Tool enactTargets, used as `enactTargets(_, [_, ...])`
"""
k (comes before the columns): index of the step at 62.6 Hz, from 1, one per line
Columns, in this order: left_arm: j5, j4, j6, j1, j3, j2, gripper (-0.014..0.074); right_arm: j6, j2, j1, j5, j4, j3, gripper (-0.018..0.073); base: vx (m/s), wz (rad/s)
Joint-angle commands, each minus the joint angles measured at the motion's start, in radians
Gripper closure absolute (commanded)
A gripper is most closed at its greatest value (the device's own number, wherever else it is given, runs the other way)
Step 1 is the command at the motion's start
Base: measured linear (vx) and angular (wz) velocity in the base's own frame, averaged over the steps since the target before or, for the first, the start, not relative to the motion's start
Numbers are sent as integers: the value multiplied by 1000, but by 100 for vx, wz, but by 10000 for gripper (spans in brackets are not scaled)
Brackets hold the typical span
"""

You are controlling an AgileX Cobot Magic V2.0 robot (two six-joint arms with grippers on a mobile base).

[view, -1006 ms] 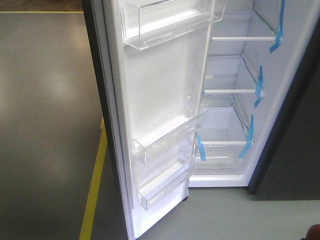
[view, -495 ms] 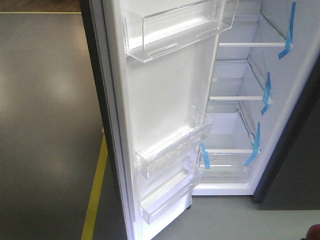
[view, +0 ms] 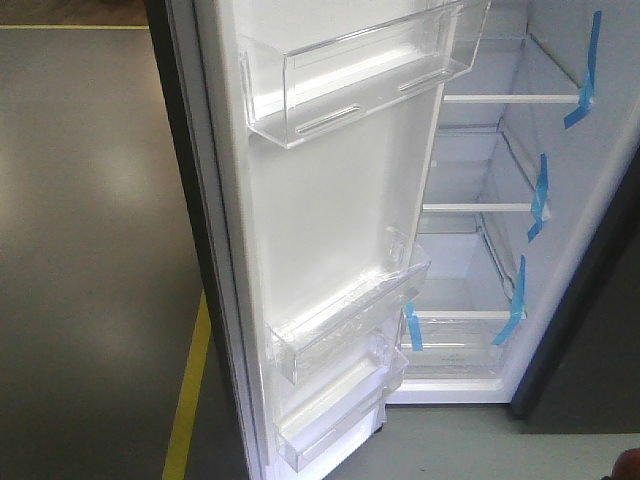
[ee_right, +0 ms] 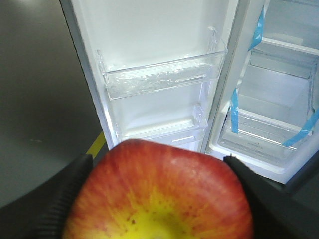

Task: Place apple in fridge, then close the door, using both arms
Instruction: 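Drive up close to the open fridge door bins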

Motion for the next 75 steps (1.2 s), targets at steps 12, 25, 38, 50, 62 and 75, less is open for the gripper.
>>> enactTargets(12, [-75,-5,-4,-2,22,-15,603,-4,13,-3,-69,25,-27,204,6,-2])
enactTargets(25, [-75,-5,-4,-2,22,-15,603,-4,13,-3,-69,25,-27,204,5,-3])
enactTargets(38, [-75,-5,-4,-2,22,-15,603,-4,13,-3,-69,25,-27,204,5,-3])
enactTargets(50, [-75,-5,-4,-2,22,-15,603,-4,13,-3,-69,25,-27,204,5,-3])
enactTargets(62, [-75,-5,-4,-2,22,-15,603,-4,13,-3,-69,25,-27,204,5,-2])
enactTargets(75, [-75,-5,-4,-2,22,-15,603,-4,13,-3,-69,25,-27,204,5,-3])
